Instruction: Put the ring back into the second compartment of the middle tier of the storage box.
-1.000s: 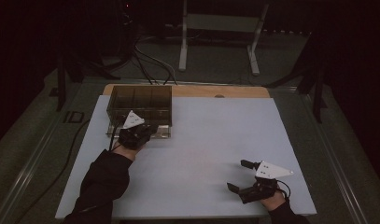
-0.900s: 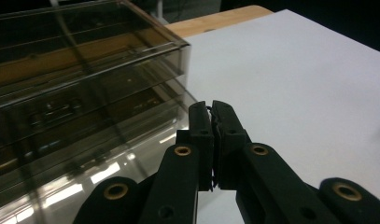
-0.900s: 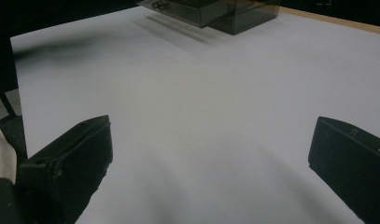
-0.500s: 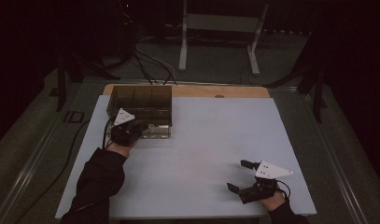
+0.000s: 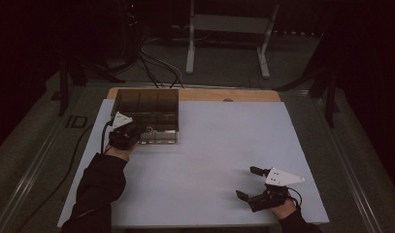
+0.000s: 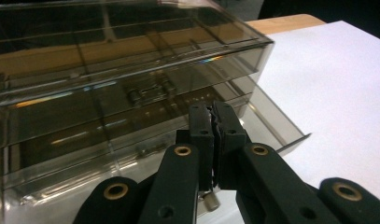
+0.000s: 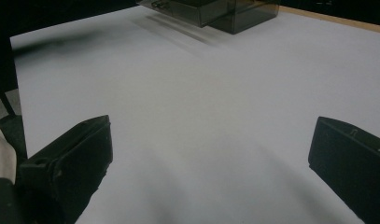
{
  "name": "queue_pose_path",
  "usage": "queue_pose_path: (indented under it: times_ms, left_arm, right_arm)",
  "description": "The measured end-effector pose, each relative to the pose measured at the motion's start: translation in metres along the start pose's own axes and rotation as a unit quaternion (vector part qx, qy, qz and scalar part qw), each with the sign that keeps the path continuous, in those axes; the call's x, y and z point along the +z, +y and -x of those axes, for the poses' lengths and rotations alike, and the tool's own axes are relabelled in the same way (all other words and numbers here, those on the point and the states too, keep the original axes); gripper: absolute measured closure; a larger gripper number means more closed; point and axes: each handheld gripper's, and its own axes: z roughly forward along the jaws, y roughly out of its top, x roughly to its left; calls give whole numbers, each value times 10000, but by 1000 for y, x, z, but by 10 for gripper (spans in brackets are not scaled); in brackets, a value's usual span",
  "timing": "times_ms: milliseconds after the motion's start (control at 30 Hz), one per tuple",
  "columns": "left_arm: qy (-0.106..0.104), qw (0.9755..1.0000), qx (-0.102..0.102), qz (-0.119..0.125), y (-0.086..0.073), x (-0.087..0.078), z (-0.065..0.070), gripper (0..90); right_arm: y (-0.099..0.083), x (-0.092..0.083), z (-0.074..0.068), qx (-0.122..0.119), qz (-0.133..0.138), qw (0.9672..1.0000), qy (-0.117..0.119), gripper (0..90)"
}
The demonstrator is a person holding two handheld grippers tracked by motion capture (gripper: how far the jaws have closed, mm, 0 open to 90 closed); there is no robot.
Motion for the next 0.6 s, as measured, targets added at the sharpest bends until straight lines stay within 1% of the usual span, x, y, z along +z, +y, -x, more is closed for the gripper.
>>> queue_pose_path:
  times_ms: [267,433,600]
  left_arm:
    - [107,9998,-166,-4,-5,3,-9,899]
    - [199,9996,-169,-122,-8,10,-11,899]
    - [206,9995,-160,-193,-10,15,-11,898]
  right_arm:
    - [0,0,0,-6,-11,10000,-3,0]
    - [0,1,0,6,-27,10000,7,0]
    - [0,1,-1,5,-27,10000,11,0]
